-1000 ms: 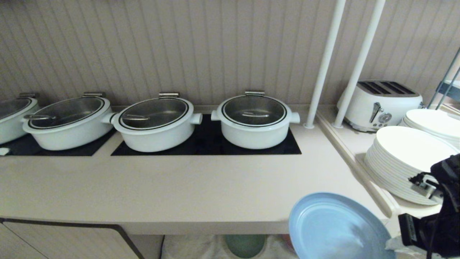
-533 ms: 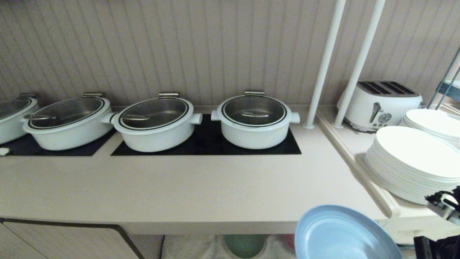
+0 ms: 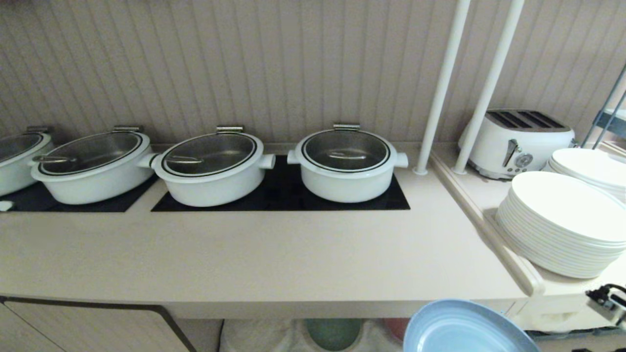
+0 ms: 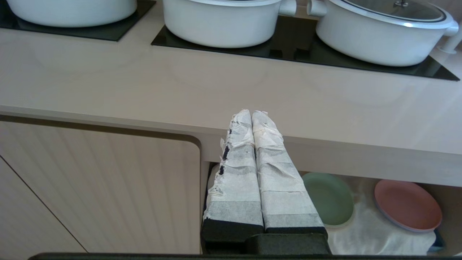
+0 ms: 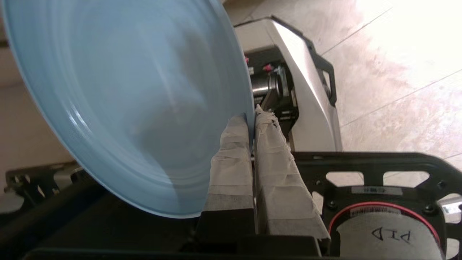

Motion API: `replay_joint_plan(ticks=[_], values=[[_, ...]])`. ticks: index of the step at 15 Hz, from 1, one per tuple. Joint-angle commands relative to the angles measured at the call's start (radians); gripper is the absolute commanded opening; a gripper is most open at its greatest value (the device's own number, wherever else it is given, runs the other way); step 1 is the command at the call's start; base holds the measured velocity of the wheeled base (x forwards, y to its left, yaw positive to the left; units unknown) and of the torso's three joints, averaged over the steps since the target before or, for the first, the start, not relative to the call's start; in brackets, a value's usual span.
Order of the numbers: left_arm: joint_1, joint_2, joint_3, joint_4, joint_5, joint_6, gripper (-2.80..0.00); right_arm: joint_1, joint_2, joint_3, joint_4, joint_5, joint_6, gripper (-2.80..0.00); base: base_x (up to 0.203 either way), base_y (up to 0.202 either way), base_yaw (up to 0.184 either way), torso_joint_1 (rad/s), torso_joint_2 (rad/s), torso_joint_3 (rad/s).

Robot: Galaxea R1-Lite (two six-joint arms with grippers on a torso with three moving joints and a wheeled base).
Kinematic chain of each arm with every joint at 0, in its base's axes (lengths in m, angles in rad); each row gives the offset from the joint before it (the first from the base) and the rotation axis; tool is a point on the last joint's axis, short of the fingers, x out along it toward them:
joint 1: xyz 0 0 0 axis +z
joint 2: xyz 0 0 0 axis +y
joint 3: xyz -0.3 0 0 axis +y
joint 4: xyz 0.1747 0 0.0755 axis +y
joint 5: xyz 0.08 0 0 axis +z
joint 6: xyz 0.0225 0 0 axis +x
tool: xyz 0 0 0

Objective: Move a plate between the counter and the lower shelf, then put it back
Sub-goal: Put the plate in the cupboard

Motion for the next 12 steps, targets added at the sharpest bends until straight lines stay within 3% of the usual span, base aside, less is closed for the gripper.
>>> replay_joint_plan(ticks=[1,6,12], values=[[0.0,0.0,-0.001,0.0,0.001,-0.001,-2.8,0.0,-0.015,0.031,0.001,0.008,0.002,-2.8,0.0,0.0,0.0,0.0,0.0,0.0],[0.0,0.0,0.0,0.0,0.001,-0.001,-2.8,0.0,-0.018,0.073,-0.003,0.011,-0.031,-2.8,0.0,0.0,0.0,0.0,0.0,0.0],[0.0,0.0,0.0,0.0,0.001,-0.001,-2.8,0.0,-0.016,0.146,-0.097,0.013,-0.029,-2.8,0.0,0.0,0.0,0.0,0.0,0.0]])
